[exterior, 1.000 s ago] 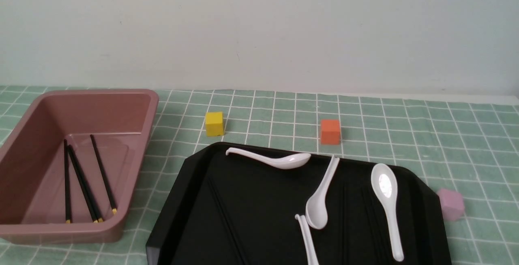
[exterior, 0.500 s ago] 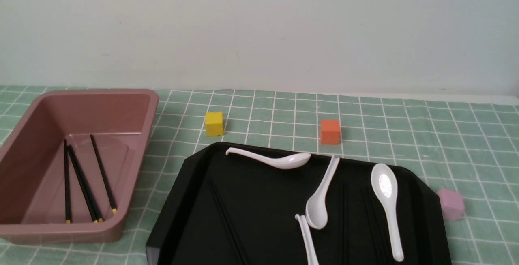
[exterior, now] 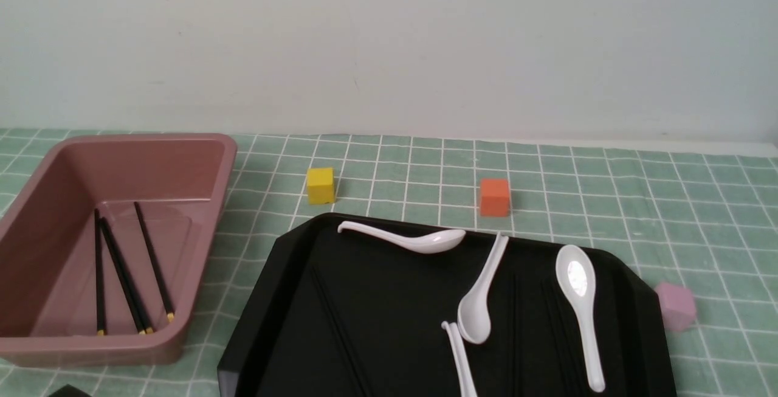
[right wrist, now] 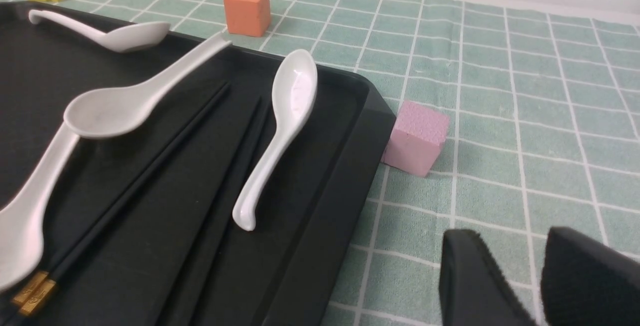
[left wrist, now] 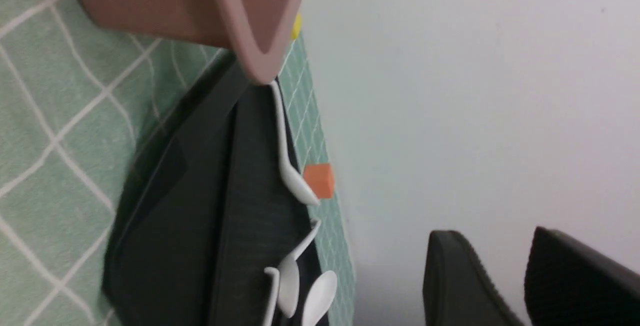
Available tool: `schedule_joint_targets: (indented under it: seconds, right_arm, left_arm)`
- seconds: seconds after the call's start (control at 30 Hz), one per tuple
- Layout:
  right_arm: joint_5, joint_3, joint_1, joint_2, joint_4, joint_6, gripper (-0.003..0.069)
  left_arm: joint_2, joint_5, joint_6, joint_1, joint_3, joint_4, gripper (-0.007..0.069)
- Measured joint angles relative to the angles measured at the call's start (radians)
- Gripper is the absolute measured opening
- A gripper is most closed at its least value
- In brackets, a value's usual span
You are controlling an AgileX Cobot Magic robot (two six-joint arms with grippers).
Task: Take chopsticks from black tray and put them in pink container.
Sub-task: 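Reach over to the black tray and grasp a pair of chopsticks with the left gripper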
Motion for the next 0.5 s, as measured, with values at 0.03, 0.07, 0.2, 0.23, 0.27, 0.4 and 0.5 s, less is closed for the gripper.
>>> schedule_joint_targets:
  seconds: [0.03, 0.07, 0.2, 0.23, 0.27, 0.4, 0.5]
  right_arm:
    - [0.0, 0.0, 0.0, 0.0, 0.0, 0.0, 0.024]
    - [0.0, 0.0, 0.0, 0.0, 0.0, 0.0, 0.024]
    - [0.0, 0.0, 0.0, 0.0, 0.0, 0.0, 0.024]
    - [0.0, 0.0, 0.0, 0.0, 0.0, 0.0, 0.024]
    - [0.0, 0.0, 0.0, 0.0, 0.0, 0.0, 0.024]
    - [0.0, 0.0, 0.0, 0.0, 0.0, 0.0, 0.024]
    - [0.0, 0.0, 0.0, 0.0, 0.0, 0.0, 0.024]
  left_arm:
    - [0.0, 0.0, 0.003, 0.0, -0.003, -0.001, 0.0216]
    - [0.0, 0.004, 0.025, 0.0, -0.037, -0.001, 0.0176]
    - [0.089, 0.079, 0.1, 0.0, -0.136, 0.025, 0.0039]
    - [0.155, 0.136, 0.115, 0.0, -0.169, 0.04, -0.0003]
    - [0.206, 0.182, 0.122, 0.0, -0.193, 0.062, -0.0013]
    - [0.466, 0.45, 0.185, 0.0, -0.344, 0.17, -0.0013]
    - [0.726, 0.669, 0.244, 0.0, -0.494, 0.26, -0.0013]
